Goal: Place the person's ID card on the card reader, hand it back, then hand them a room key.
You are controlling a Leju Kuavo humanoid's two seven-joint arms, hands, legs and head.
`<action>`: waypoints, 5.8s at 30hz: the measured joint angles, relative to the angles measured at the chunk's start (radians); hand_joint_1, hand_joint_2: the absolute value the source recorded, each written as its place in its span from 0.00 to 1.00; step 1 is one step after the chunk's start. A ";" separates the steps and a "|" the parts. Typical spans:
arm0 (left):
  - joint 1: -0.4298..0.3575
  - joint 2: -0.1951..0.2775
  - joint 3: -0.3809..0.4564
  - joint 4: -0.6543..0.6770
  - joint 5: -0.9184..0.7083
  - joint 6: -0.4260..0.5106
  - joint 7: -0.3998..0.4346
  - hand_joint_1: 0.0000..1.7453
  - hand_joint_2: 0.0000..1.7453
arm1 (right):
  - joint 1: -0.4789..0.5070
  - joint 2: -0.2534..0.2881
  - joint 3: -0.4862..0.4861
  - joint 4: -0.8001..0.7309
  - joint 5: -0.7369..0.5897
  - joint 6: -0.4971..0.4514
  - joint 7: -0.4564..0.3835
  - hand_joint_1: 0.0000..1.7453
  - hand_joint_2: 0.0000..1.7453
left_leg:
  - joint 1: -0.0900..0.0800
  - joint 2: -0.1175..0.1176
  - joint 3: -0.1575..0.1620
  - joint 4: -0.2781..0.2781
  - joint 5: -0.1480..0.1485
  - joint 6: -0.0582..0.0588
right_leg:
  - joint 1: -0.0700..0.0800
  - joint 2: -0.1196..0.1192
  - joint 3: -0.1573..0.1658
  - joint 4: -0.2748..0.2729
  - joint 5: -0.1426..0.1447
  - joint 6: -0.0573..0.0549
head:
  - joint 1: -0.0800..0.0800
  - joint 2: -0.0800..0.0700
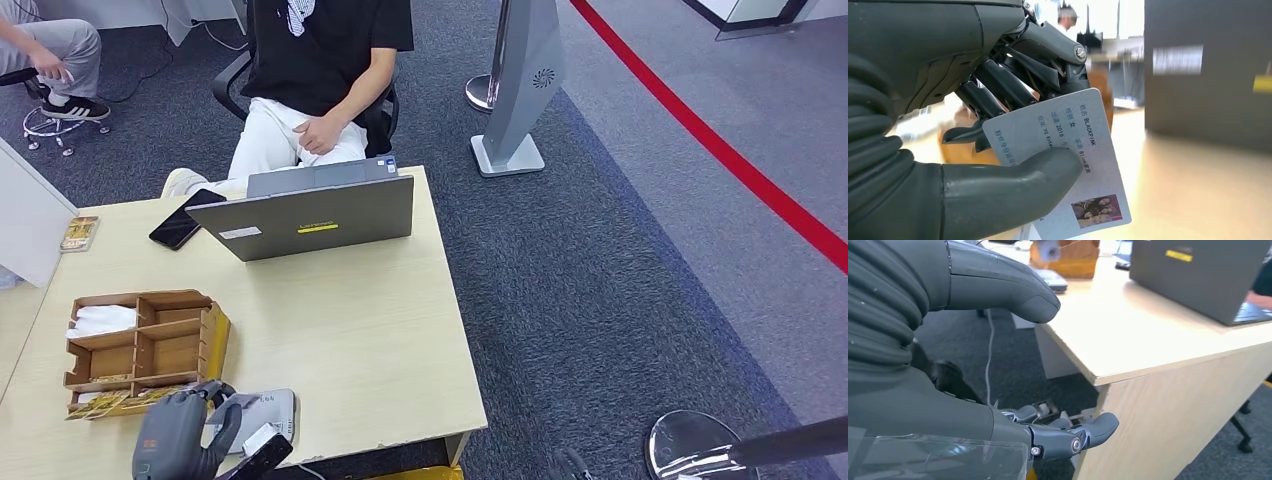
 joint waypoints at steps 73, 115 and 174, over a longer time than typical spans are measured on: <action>0.191 0.057 0.289 -0.199 -0.119 0.082 -0.112 0.00 1.00 | 0.093 -0.080 0.170 -0.128 -0.081 -0.013 -0.072 0.00 1.00 | 0.002 0.000 -0.001 0.000 0.000 -0.004 | 0.002 0.001 -0.002 0.001 -0.001 -0.004 | 0.000 0.000; -0.073 0.290 0.133 0.158 -0.225 0.038 -0.024 0.00 1.00 | 0.011 -0.003 0.010 0.006 -0.069 0.036 -0.014 0.00 1.00 | 0.002 0.000 0.000 0.000 0.000 -0.004 | 0.002 0.001 -0.001 0.001 -0.001 -0.004 | 0.000 0.000; -0.557 0.241 0.164 0.158 -0.256 -0.122 0.126 1.00 1.00 | 0.019 -0.018 0.062 -0.163 -0.068 -0.103 -0.125 0.00 1.00 | 0.001 0.004 -0.001 0.000 0.004 -0.004 | 0.001 0.005 -0.002 0.003 0.003 -0.005 | 0.000 0.000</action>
